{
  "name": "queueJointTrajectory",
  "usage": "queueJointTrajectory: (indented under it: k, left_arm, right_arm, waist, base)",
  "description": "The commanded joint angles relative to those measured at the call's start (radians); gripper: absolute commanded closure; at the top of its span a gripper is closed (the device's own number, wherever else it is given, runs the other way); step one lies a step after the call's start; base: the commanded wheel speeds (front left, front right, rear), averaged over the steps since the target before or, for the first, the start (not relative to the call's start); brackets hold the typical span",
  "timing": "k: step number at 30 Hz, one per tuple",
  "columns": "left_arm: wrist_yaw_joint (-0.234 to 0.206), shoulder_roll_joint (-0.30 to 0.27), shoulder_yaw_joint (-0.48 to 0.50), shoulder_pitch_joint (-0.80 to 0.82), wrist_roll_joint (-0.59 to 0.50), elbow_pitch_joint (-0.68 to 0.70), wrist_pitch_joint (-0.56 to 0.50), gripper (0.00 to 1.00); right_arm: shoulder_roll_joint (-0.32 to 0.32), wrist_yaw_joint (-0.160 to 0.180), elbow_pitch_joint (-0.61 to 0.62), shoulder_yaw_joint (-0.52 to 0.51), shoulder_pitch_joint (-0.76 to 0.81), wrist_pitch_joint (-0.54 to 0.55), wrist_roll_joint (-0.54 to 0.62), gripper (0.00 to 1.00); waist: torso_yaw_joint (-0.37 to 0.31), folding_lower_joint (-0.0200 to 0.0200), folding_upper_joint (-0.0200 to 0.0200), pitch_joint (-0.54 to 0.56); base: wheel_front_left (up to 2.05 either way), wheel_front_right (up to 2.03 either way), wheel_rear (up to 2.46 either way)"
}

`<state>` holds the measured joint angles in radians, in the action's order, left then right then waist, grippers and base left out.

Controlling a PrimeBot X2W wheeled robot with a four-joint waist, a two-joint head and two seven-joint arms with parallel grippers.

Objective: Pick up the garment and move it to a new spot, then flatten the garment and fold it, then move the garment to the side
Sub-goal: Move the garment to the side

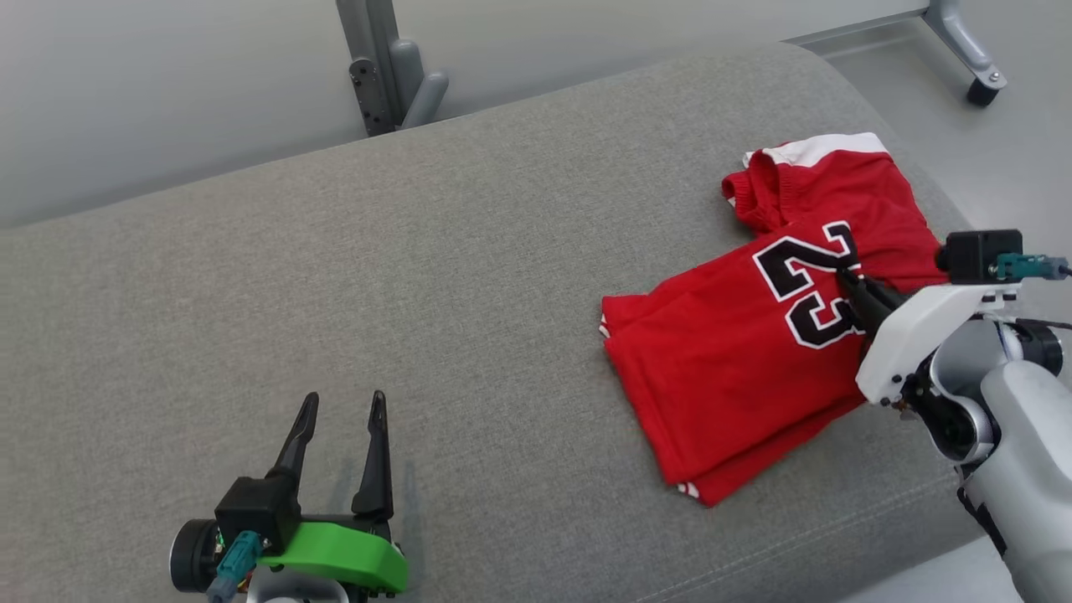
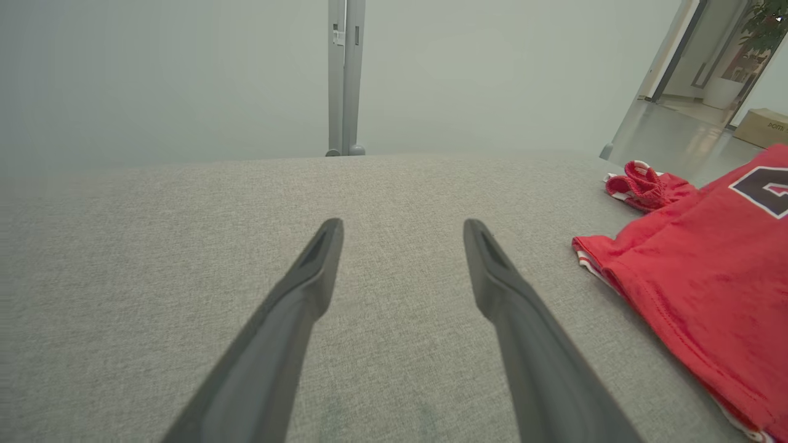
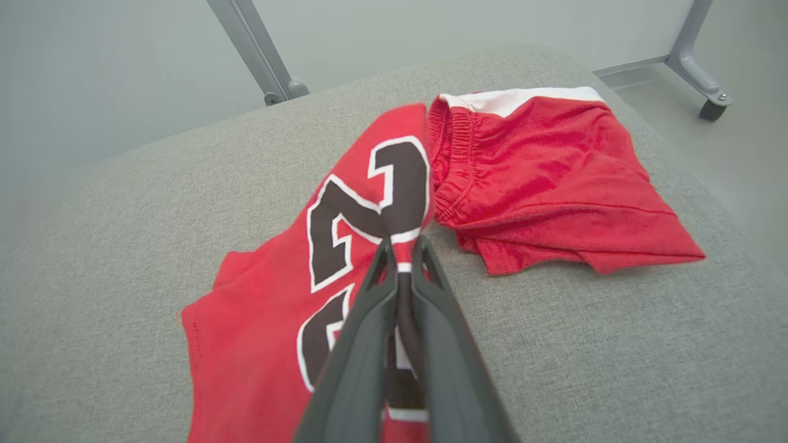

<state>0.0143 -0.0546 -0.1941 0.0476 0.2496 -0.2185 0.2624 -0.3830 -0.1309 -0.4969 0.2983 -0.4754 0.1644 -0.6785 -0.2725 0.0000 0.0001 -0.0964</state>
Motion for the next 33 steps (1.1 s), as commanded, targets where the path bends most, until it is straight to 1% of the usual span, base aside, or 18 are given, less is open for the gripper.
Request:
queueJointTrajectory:
  k: [1, 9, 12, 18, 20, 23, 29, 33]
  left_arm:
    - [0.002, -0.005, 0.005, 0.004, 0.003, -0.001, 0.003, 0.0]
    - [-0.002, 0.0, -0.001, 0.009, 0.015, 0.003, 0.003, 0.0]
    - [-0.003, 0.0, -0.002, 0.014, 0.017, 0.004, 0.003, 0.0]
    - [-0.005, 0.002, 0.002, 0.023, 0.014, 0.009, 0.003, 0.0]
    - [-0.005, 0.002, 0.004, 0.028, 0.009, 0.012, 0.003, 0.0]
    - [0.0, 0.002, 0.006, 0.033, 0.001, 0.009, 0.003, 0.0]
    - [0.01, -0.008, 0.008, 0.053, -0.017, 0.003, 0.003, 0.0]
    - [0.009, -0.022, 0.011, 0.063, -0.029, 0.007, 0.003, 0.0]
  right_arm:
    - [-0.008, 0.0, 0.004, -0.014, -0.037, 0.012, 0.016, 1.0]
    - [-0.029, 0.0, -0.036, -0.085, -0.159, 0.066, 0.074, 1.0]
    - [-0.041, 0.0, -0.048, -0.1, -0.186, 0.074, 0.098, 1.0]
    - [-0.094, 0.0, -0.07, -0.113, -0.239, 0.113, 0.158, 1.0]
    - [-0.123, 0.0, -0.055, -0.076, -0.244, 0.115, 0.175, 1.0]
    - [-0.181, 0.001, -0.082, -0.078, -0.249, 0.096, 0.187, 1.0]
    - [-0.219, 0.001, -0.192, -0.148, -0.261, 0.036, 0.211, 1.0]
    - [-0.228, 0.001, -0.269, -0.215, -0.289, -0.015, 0.24, 1.0]
  waist:
    - [0.031, 0.0, -0.0001, 0.012]
    - [0.094, 0.0, -0.0001, 0.007]
    - [0.108, 0.0, -0.0001, 0.001]
    - [0.136, 0.0, -0.0001, -0.019]
    - [0.144, 0.0, -0.0001, -0.031]
    - [0.154, 0.0, -0.0001, -0.051]
    - [0.184, 0.0, -0.0001, -0.101]
    - [0.202, 0.0, -0.0001, -0.139]
  base:
    - [0.0, 0.0, 0.0]
    - [0.0, 0.0, 0.0]
    - [0.0, 0.0, 0.0]
    - [0.0, 0.0, 0.0]
    - [0.0, 0.0, 0.0]
    - [0.0, 0.0, 0.0]
    - [0.0, 0.0, 0.0]
    - [0.0, 0.0, 0.0]
